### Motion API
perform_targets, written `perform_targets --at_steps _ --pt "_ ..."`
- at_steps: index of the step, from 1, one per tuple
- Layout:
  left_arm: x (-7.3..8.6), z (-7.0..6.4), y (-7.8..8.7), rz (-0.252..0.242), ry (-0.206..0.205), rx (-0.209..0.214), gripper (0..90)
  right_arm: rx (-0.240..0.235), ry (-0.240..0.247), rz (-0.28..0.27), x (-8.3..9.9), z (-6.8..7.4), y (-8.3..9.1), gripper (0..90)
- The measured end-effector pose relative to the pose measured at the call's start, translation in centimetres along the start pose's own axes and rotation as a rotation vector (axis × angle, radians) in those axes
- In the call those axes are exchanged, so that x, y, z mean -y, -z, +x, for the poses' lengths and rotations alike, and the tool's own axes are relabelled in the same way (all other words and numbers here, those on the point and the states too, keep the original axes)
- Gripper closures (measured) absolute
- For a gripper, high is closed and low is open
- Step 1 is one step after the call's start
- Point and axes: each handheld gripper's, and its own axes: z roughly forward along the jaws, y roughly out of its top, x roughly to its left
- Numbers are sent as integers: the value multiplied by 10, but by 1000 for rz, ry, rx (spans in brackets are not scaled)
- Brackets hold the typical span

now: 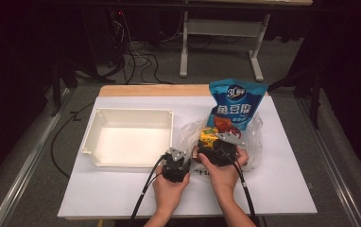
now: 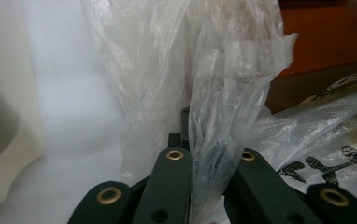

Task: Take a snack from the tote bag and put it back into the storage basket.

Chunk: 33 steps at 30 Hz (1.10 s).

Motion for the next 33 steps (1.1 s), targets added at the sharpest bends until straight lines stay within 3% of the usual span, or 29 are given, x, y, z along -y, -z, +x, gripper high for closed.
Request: perform_targets --at_steps 7,9,15,24,33 --pt "0 -1 0 -5 0 0 895 68 -33 23 1 5 -11 240" --pt "0 -1 0 -6 -1 1 895 89 -20 23 1 7 -13 240" --pt "1 -1 1 -5 -1 2 895 112 -35 57 2 9 -22 227" --pt "1 -1 1 -4 -8 2 894 139 9 62 1 9 -19 292" --pt "0 -1 0 -1 -7 0 893 80 11 42 -1 -2 -11 298"
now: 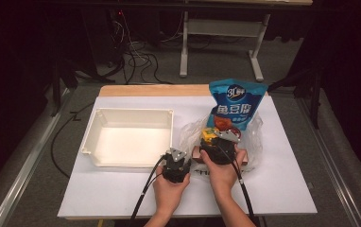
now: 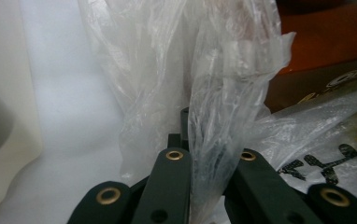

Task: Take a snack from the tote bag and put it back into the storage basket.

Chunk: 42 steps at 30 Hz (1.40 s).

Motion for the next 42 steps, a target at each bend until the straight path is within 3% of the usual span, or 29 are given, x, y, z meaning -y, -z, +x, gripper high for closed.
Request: perform_targets --at_steps 13,18,19,20,23,27,28,29,30,31,32,34,36,42 --pt "0 2 1 -6 14 5 871 -130 69 -65 -2 -18 40 300" --pt "1 5 4 -40 34 32 831 -167 93 -76 0 -29 54 300" --pt "2 7 9 -93 44 74 752 -180 101 -80 0 -34 60 300" --pt "2 8 13 -110 41 82 721 -189 106 -82 0 -38 63 300" --pt "5 3 23 -130 -20 60 606 -216 117 -81 1 -46 69 300" --pt "6 -6 43 -195 -90 28 511 -236 134 -89 2 -51 76 301" --pt "6 -6 43 -195 -90 28 485 -242 135 -91 2 -53 77 301" --pt "4 -8 55 -255 -122 21 471 -248 132 -94 3 -54 79 301" --pt "3 -10 61 -285 -143 22 460 -255 127 -94 3 -55 80 301" --pt "3 -10 61 -285 -143 22 445 -261 127 -93 3 -56 81 301" --pt "-1 -13 70 -335 -188 23 437 -267 130 -94 3 -57 83 301" --pt "-6 -16 76 -367 -242 44 430 -276 129 -94 3 -57 86 301" --pt "-10 -19 77 -377 -312 49 421 -292 120 -92 2 -59 88 301" --pt "-21 -26 63 -373 -465 77 364 -322 113 -93 -3 -60 97 301"
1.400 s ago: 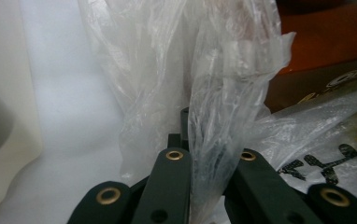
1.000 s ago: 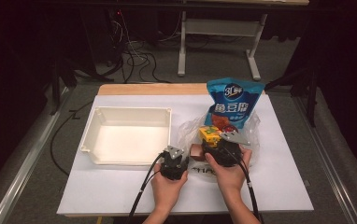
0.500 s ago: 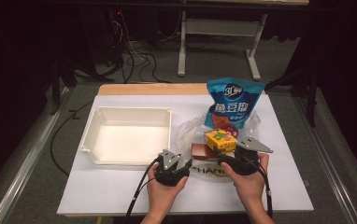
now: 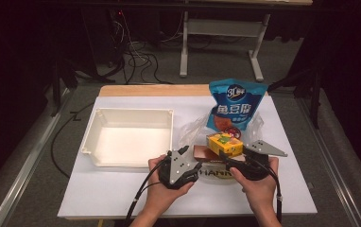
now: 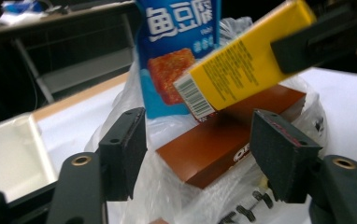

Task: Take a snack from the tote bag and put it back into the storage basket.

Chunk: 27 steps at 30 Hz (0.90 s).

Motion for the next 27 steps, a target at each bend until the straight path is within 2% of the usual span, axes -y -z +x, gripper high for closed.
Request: perform_targets --at_steps 4,7,11,16,18,25,27 --pt "3 0 -15 -7 -72 21 332 -16 0 -3 -3 1 3 301" --pt "4 0 -23 -15 -108 40 290 -32 -1 2 -3 3 3 301" --pt "3 1 -29 -8 -139 56 261 -46 -4 5 -5 5 4 300" --pt "-2 0 -34 16 -173 52 222 -73 3 19 -6 8 3 300" --pt "-5 0 -36 20 -174 56 217 -80 7 27 -7 10 2 300" --pt "-11 0 -46 31 -240 62 194 -96 11 43 -6 13 0 300" --pt "-12 0 -49 42 -241 73 201 -109 10 48 -6 13 -1 300"
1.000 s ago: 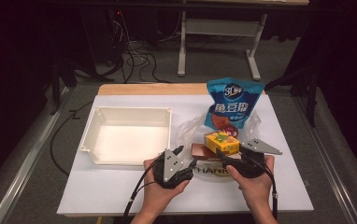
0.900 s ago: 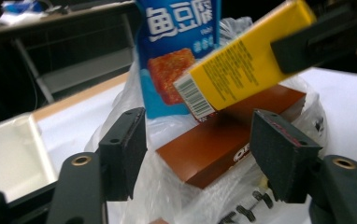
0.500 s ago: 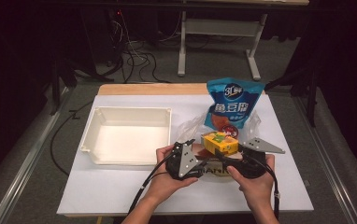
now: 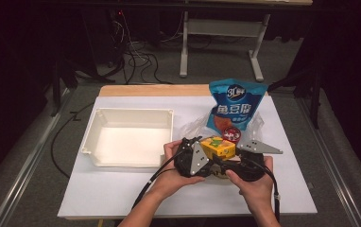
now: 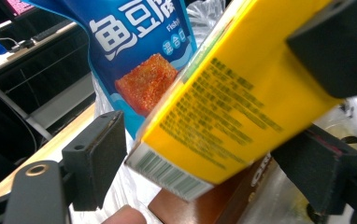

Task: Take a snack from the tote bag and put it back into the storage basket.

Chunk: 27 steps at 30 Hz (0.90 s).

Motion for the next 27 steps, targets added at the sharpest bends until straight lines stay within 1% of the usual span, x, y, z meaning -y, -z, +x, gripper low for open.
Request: perform_targets --at_steps 1,5,6,9,10,13,14,16,17,18,20,22,23,26,27 --pt "-1 0 -1 0 -1 5 205 -4 -1 3 0 0 0 300" --pt "-2 -2 -5 21 -48 -5 242 -30 6 21 -1 2 -2 299" --pt "-3 -2 -5 22 -50 -4 269 -34 14 25 -1 2 -3 299" --pt "-3 -3 -5 22 -66 -7 313 -38 24 22 -1 3 -3 298" --pt "-3 -3 -4 20 -68 -1 331 -39 29 19 -1 2 -2 296" --pt "-3 -7 -2 7 -71 25 397 -44 20 -3 -1 1 0 290" --pt "-4 -8 -1 3 -65 32 425 -43 14 -13 -1 0 0 287" --pt "-3 -8 -1 -12 -20 55 453 -44 15 -36 -1 0 1 276" --pt "-3 -8 0 -21 6 68 465 -58 12 -49 -2 -1 3 265" --pt "-2 -7 0 -23 24 70 476 -73 8 -61 -3 -1 4 249" --pt "-1 -5 0 -25 52 74 488 -92 8 -92 -6 -3 10 207" --pt "1 -3 2 -30 78 83 492 -97 9 -120 -9 -4 17 169" --pt "1 -1 3 -34 91 86 495 -101 9 -135 -10 -5 20 165" --pt "0 3 7 -50 127 94 498 -93 10 -165 -13 -10 28 161" --pt "0 5 8 -57 142 105 499 -94 6 -169 -13 -12 29 161"
